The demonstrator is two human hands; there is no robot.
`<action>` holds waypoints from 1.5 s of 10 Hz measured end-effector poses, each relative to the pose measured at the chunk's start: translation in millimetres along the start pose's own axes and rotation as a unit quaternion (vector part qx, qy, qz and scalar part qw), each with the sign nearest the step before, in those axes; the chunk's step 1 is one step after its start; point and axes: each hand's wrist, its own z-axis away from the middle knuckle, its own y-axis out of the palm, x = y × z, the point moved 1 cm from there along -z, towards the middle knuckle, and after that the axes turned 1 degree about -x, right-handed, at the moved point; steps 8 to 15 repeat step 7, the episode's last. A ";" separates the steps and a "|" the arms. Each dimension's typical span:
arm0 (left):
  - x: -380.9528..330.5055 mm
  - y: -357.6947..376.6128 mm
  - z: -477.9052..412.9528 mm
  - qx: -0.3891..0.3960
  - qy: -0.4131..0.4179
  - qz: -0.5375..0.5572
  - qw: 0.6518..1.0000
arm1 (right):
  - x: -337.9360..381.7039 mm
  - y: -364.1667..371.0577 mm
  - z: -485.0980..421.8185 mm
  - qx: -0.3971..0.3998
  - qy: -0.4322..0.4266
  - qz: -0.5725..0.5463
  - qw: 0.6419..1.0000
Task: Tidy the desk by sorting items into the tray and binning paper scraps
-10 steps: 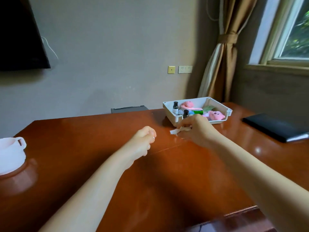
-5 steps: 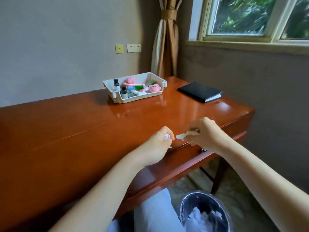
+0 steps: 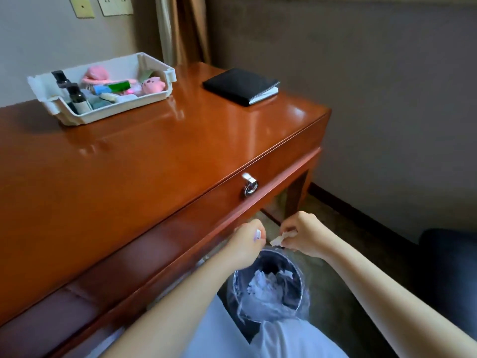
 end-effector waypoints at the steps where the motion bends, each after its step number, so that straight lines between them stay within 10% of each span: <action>1: 20.7 32.1 -24.6 0.032 -0.050 0.002 0.998 | -27.9 30.6 -16.1 0.026 0.039 -0.007 0.999; 6: 69.7 103.0 -84.5 0.190 -0.149 -0.051 0.969 | -105.5 123.1 -65.8 0.166 0.214 -0.062 0.961; 15: 66.5 96.4 -78.5 0.194 -0.141 -0.053 0.969 | -108.6 126.4 -67.4 0.165 0.220 -0.054 0.960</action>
